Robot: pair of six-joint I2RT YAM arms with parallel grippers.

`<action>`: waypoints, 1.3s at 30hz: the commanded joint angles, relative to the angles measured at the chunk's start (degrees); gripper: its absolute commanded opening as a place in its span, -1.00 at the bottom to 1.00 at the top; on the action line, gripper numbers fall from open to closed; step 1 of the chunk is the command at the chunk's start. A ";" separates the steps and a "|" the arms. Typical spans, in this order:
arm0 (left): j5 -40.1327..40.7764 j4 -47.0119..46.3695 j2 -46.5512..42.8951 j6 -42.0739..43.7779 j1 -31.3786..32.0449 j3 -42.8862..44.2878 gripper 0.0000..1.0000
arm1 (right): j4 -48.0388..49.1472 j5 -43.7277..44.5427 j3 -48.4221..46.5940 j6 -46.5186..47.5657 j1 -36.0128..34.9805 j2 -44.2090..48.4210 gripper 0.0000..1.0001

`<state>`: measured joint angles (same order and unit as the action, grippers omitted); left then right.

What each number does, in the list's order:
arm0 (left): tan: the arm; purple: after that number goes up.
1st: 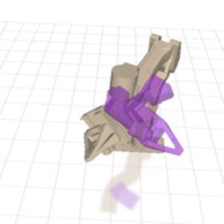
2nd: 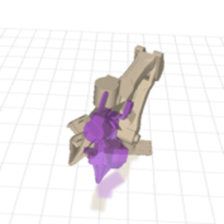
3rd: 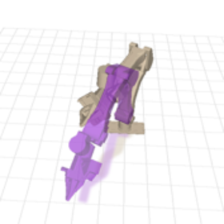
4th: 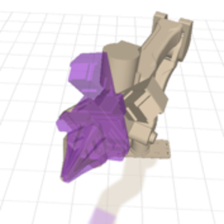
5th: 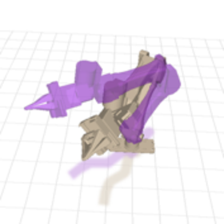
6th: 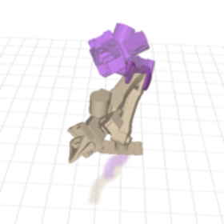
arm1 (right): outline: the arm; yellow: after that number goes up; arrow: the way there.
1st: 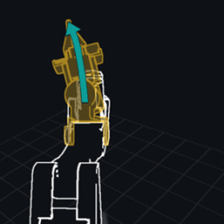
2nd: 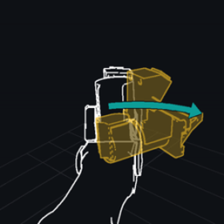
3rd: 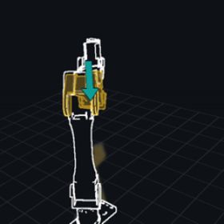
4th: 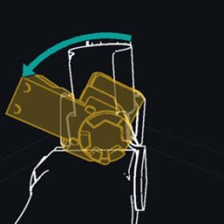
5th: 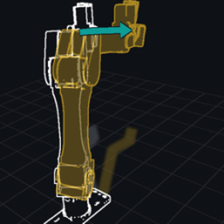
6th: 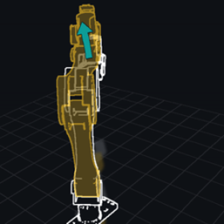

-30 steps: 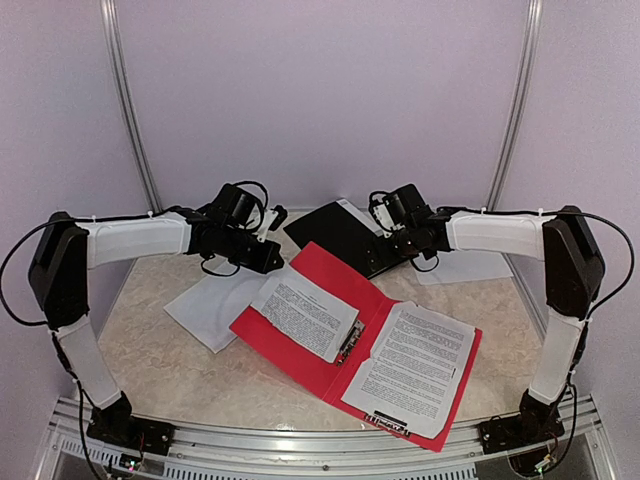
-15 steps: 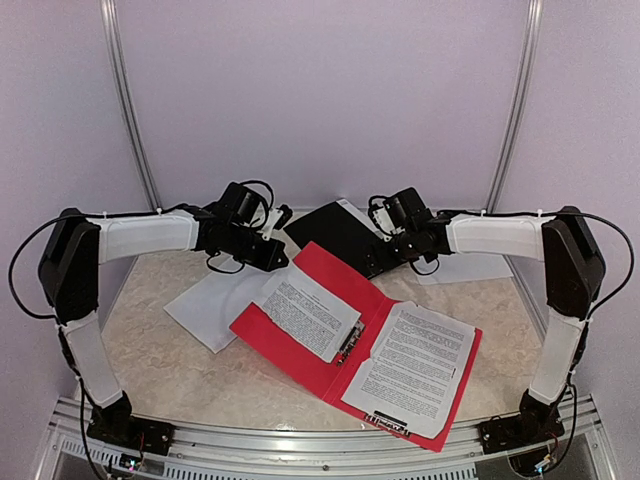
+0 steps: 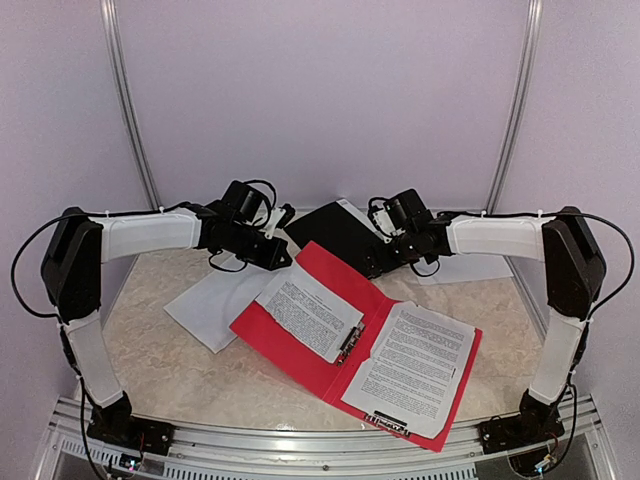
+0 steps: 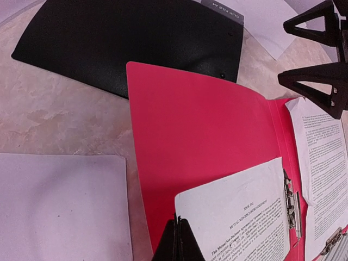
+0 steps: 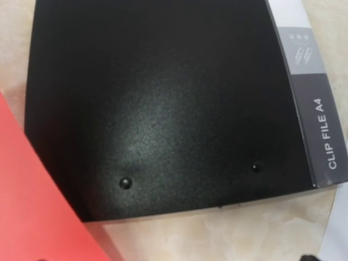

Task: Put the files into the folder
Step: Place the file on the spring clip of the folder, then adjust the spring clip on the folder.

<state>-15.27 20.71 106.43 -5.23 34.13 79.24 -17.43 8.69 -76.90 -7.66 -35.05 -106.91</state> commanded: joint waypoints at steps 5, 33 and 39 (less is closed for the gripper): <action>-0.41 0.91 -0.57 -0.71 1.31 0.28 -1.00 | 0.54 -1.01 0.73 -0.60 0.37 1.25 0.96; 11.69 -4.87 -14.90 -0.57 4.97 -7.97 0.46 | 0.47 2.00 4.80 2.83 -5.25 8.45 0.96; 2.23 -7.93 -19.37 -8.78 5.96 -13.80 0.57 | -1.61 5.30 9.16 1.02 -10.64 13.24 0.96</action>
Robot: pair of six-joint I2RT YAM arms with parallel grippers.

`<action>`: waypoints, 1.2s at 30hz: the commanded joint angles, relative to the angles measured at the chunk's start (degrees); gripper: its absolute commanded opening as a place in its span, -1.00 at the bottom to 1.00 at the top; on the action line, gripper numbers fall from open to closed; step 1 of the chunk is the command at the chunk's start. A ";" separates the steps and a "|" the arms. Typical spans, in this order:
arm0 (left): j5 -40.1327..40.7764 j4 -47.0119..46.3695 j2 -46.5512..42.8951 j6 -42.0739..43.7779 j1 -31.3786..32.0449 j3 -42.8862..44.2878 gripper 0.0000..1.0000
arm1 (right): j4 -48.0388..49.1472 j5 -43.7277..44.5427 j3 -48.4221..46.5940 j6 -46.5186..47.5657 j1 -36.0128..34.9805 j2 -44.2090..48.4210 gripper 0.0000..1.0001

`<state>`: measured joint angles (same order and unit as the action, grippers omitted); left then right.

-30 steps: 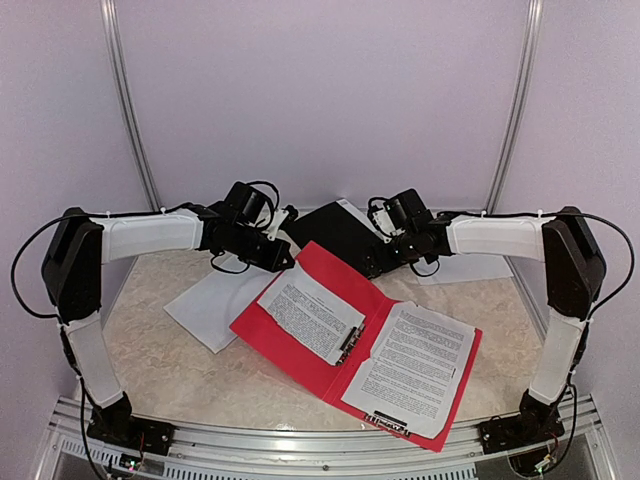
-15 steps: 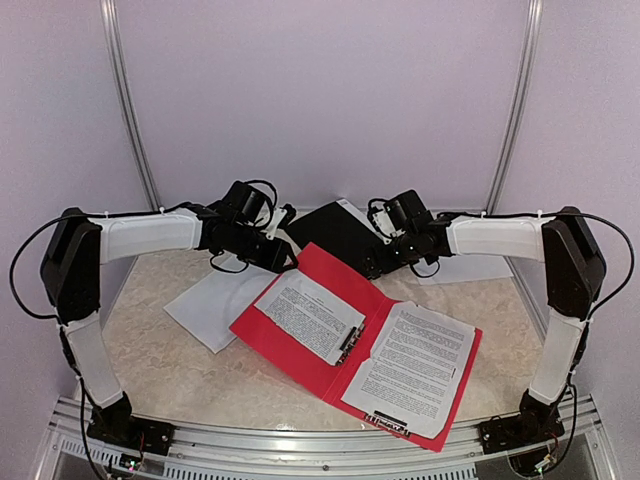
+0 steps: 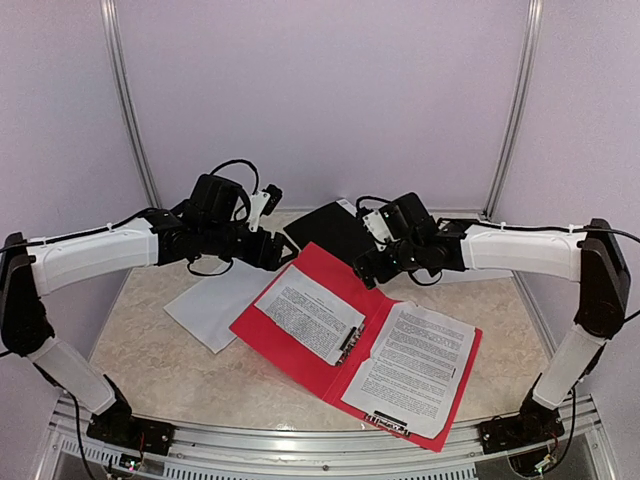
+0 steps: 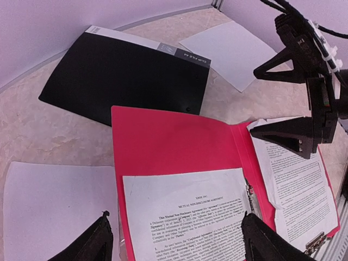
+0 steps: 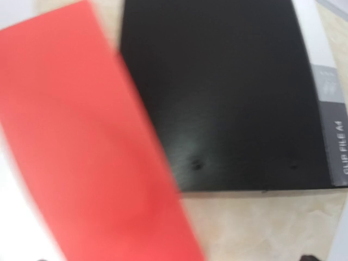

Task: Put the files into the folder
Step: Adjust the spring clip on the folder.

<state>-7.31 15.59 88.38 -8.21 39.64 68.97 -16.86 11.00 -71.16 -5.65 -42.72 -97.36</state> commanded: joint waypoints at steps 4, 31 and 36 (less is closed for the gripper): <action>-10.21 -6.59 -0.44 -8.41 4.17 -7.24 0.58 | -1.16 1.87 8.85 -4.45 -4.37 8.27 0.96; -13.32 -12.72 16.28 -13.69 10.02 -6.24 0.61 | -2.86 3.38 18.72 -10.26 -4.67 14.81 0.95; -13.32 -13.45 16.99 -13.77 10.02 -6.82 0.60 | -2.81 2.68 18.33 -10.05 -4.71 13.95 0.95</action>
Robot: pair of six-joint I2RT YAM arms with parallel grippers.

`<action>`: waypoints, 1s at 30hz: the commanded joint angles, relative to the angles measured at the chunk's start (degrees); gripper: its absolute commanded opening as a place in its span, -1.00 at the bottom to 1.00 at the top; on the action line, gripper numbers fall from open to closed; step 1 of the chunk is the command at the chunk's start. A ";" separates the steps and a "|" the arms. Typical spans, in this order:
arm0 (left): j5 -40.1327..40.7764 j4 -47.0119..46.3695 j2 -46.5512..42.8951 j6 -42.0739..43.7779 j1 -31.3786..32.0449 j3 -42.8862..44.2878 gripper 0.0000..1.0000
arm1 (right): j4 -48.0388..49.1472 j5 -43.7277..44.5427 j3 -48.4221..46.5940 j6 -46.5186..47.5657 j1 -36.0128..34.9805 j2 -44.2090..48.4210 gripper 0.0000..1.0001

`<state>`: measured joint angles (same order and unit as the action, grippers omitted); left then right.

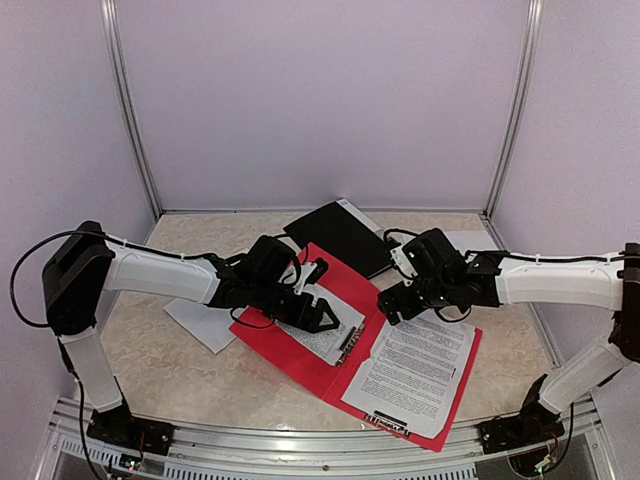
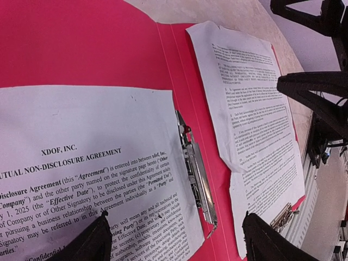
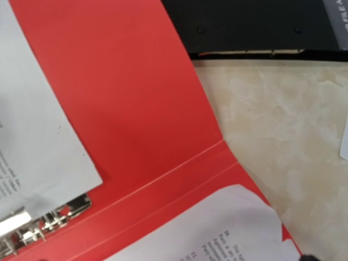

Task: Put the files into the folder
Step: Adjust the spring clip on the folder.

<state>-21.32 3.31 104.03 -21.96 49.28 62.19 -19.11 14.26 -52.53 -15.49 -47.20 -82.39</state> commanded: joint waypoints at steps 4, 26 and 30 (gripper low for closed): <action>0.90 -1.52 1.93 -0.01 0.38 -0.36 0.60 | -0.32 -1.12 -0.14 -0.21 -0.22 -1.02 0.95; 2.43 -0.57 3.67 1.30 -0.06 -1.01 0.60 | 2.89 -8.07 0.27 0.89 -3.29 -4.39 0.80; 3.19 -0.29 2.16 1.39 -0.06 -1.41 0.61 | 3.21 -8.49 -0.99 1.15 -4.15 -7.30 0.69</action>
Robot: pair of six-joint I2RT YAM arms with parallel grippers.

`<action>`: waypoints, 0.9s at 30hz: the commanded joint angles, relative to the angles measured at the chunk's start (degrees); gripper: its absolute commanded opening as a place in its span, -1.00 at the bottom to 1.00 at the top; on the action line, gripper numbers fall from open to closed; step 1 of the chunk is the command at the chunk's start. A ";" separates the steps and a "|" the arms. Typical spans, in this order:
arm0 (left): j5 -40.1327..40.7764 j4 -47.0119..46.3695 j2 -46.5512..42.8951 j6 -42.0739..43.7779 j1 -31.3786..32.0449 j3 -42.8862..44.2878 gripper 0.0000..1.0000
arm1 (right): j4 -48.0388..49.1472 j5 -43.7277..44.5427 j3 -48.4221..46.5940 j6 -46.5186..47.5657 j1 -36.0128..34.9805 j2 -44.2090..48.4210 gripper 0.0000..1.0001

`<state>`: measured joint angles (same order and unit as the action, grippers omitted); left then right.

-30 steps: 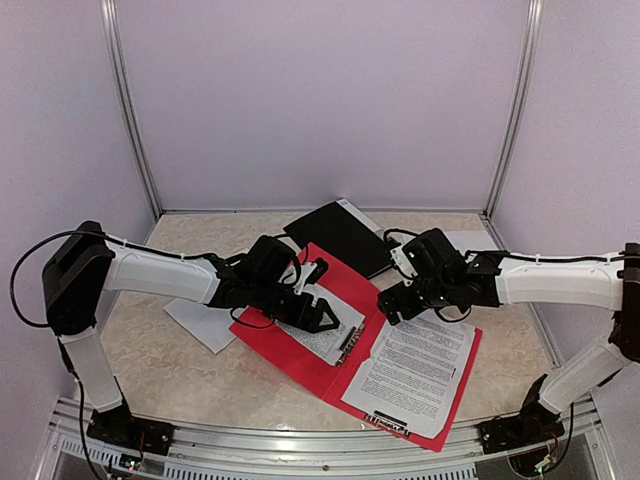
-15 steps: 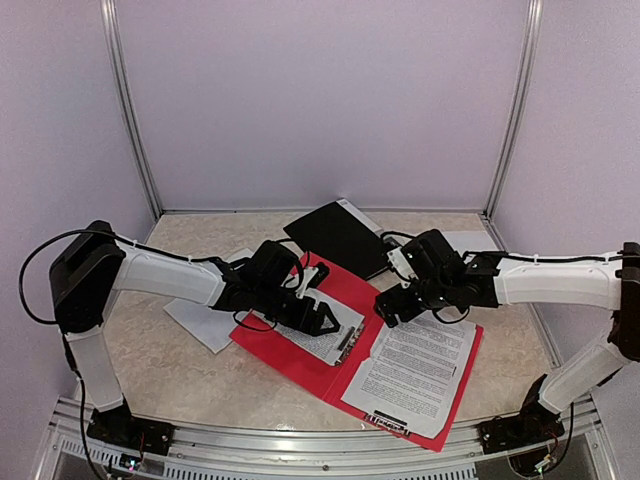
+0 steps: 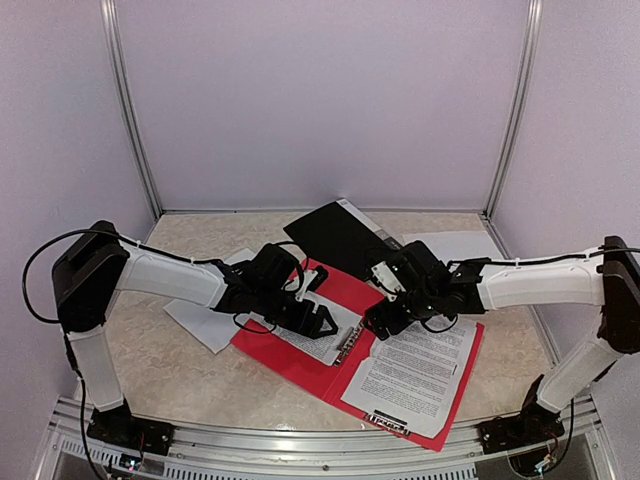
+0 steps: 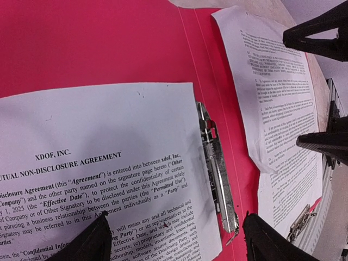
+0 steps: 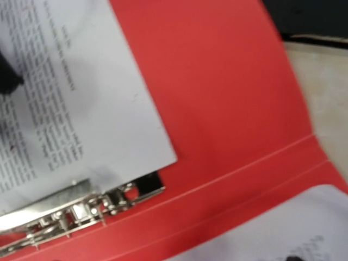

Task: Put the files into the folder
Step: Adjust the spring clip on the folder.

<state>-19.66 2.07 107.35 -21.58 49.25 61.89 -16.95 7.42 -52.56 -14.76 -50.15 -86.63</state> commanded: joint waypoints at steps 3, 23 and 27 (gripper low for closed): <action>1.71 1.42 -2.56 1.33 0.05 -1.16 0.63 | 1.14 -1.83 -2.24 0.61 -1.57 -5.27 0.63; 0.04 -0.16 -1.78 -0.17 2.13 -0.81 0.69 | -0.23 -0.74 -5.49 1.17 -1.97 -8.22 0.53; 0.63 -0.36 -1.74 -1.17 2.58 -1.10 0.68 | -0.43 -0.66 -5.39 1.25 -1.90 -8.17 0.53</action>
<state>-19.05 2.55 104.66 -21.54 51.18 61.06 -16.45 6.13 -57.56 -13.78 -51.48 -95.09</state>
